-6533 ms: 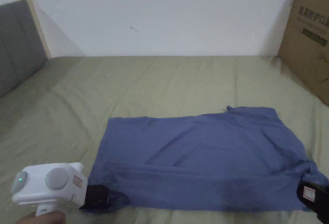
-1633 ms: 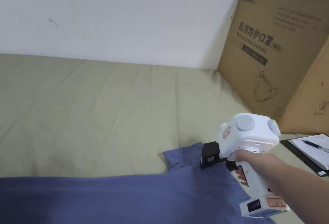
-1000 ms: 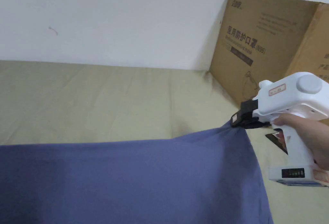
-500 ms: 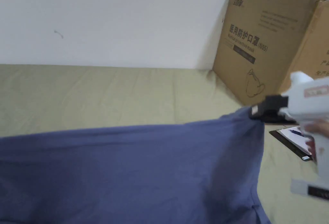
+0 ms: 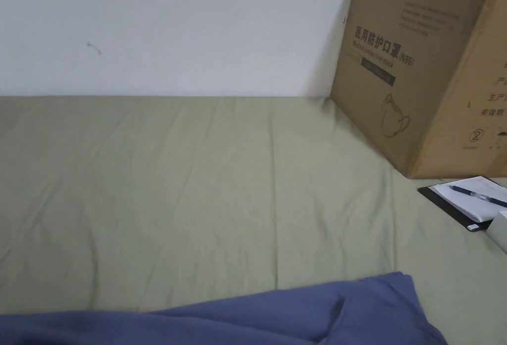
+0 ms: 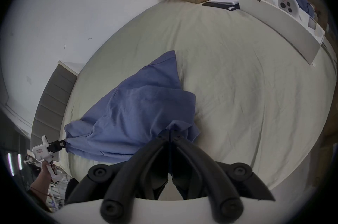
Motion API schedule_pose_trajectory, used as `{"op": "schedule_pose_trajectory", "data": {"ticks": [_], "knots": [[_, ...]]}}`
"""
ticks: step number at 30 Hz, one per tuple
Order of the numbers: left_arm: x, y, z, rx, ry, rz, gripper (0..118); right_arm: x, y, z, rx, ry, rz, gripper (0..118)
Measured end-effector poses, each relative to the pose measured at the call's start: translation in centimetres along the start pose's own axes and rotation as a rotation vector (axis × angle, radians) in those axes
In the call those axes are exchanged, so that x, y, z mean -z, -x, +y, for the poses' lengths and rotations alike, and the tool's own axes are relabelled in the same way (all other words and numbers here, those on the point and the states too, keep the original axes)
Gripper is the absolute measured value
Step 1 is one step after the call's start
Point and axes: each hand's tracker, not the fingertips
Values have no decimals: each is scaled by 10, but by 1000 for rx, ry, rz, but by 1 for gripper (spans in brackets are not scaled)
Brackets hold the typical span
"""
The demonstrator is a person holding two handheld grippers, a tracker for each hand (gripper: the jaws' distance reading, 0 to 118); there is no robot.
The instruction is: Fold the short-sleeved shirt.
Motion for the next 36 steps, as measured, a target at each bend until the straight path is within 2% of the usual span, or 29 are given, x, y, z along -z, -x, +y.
{"op": "schedule_pose_trajectory", "data": {"ticks": [1,2,3,4,5,7,8,11,14,16,17,18,19,20,21,23,24,26,29,31,32,33,35,36], "knots": [[0,-2,0,0,-6,13,15,0,3,2,-27,-15,-14,14],[-2,-6,2,14,-5,47,34,-1,8,4,-56,-31,-30,28],[-4,-11,4,38,-8,74,71,-4,13,9,-87,-33,-71,58],[-8,-13,4,67,-17,117,96,-6,17,11,-121,-36,-102,92],[-14,-17,5,94,-41,160,110,-11,22,14,-150,-42,-116,113],[-32,-26,9,118,-126,209,115,-22,29,17,-177,-56,-106,114],[-47,-28,12,107,-184,212,115,-34,35,17,-202,-138,-49,113],[-89,-47,24,35,-364,144,115,-68,68,18,-262,-235,5,113],[-129,-73,29,-30,-521,19,115,-102,111,7,-317,-423,83,114],[-151,-93,24,-24,-623,-45,114,-125,151,-10,-346,-628,72,112],[-161,-106,18,-6,-705,-50,110,-134,164,-21,-355,-746,70,107],[-171,-119,9,16,-796,-24,96,-140,173,-32,-367,-838,79,90],[-177,-129,1,43,-858,-4,71,-141,180,-40,-376,-898,80,67],[-181,-139,-7,80,-910,30,32,-142,188,-49,-382,-958,63,41],[-183,-149,-13,116,-938,84,0,-141,194,-56,-376,-999,29,7],[-186,-158,-26,159,-997,140,0,-135,202,-66,-379,-1024,4,3],[-184,-154,-31,158,-1000,111,0,-133,203,-69,-382,-1009,13,3],[-189,-152,-33,132,-987,138,0,-131,205,-70,-400,-994,17,0],[-197,-125,-13,75,-893,113,0,-136,201,-67,-376,-957,33,0],[-190,-86,20,19,-665,-26,0,-139,200,-66,-381,-940,25,0],[-173,-61,42,-37,-496,-93,0,-140,200,-66,-395,-929,28,0],[-153,-32,60,-121,-302,-172,0,-140,201,-64,-415,-903,51,0],[-107,20,72,-278,-59,-384,0,-138,207,-62,-438,-843,88,0],[-87,35,75,-349,-16,-438,10,-134,210,-60,-450,-817,96,0]]}}
